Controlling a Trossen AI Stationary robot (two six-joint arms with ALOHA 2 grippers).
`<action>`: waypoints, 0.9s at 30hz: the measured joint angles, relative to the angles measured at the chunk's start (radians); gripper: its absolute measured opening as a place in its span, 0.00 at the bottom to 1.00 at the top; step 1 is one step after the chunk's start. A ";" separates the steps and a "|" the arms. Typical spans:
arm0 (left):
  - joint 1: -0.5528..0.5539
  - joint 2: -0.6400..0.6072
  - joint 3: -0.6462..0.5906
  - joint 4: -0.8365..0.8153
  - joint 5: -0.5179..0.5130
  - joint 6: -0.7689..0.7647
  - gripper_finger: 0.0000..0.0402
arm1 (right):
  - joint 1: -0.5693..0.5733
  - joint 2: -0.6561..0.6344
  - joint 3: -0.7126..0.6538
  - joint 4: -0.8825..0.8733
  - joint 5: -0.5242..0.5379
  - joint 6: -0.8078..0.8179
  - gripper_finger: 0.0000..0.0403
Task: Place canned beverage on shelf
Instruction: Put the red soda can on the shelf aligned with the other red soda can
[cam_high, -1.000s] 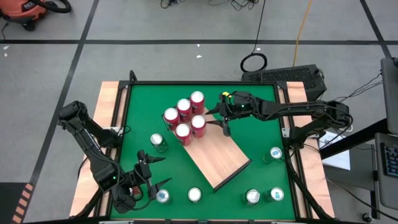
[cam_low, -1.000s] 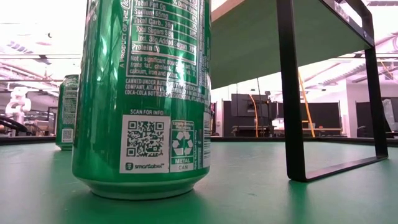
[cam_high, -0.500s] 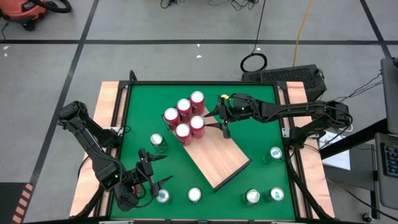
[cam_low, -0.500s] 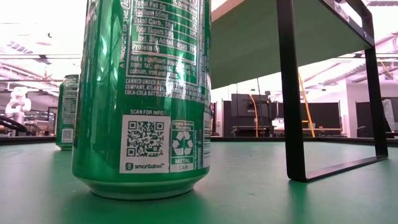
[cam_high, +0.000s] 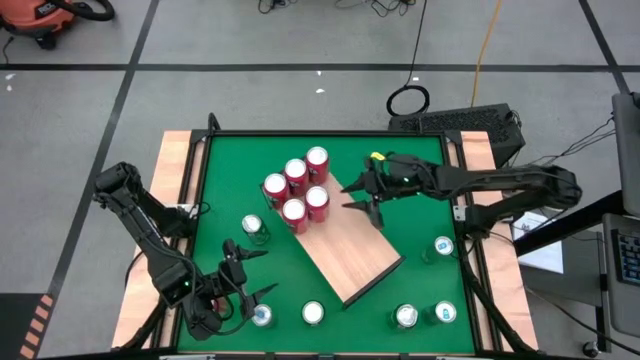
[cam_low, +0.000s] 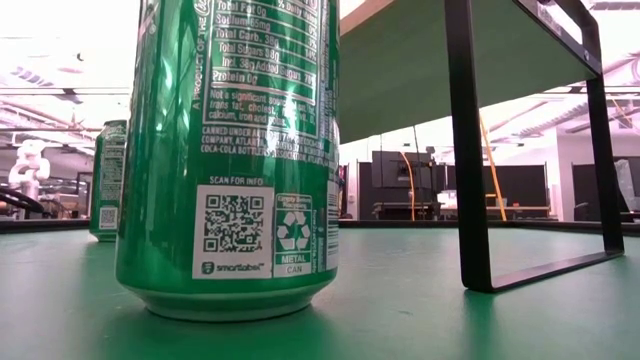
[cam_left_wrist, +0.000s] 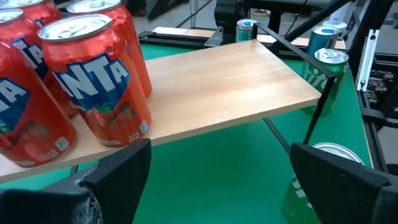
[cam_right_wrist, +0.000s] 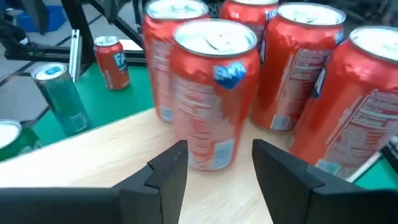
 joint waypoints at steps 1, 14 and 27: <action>0.000 0.000 0.000 0.000 0.014 0.000 0.95 | 0.021 -0.026 0.000 -0.028 0.032 0.012 0.42; 0.017 -0.003 0.131 -0.066 0.314 0.014 0.95 | 0.374 -0.124 0.000 -0.099 0.350 0.112 0.42; 0.016 -0.003 0.194 -0.387 0.656 -0.325 0.95 | 0.466 -0.121 0.000 -0.056 0.373 0.059 0.42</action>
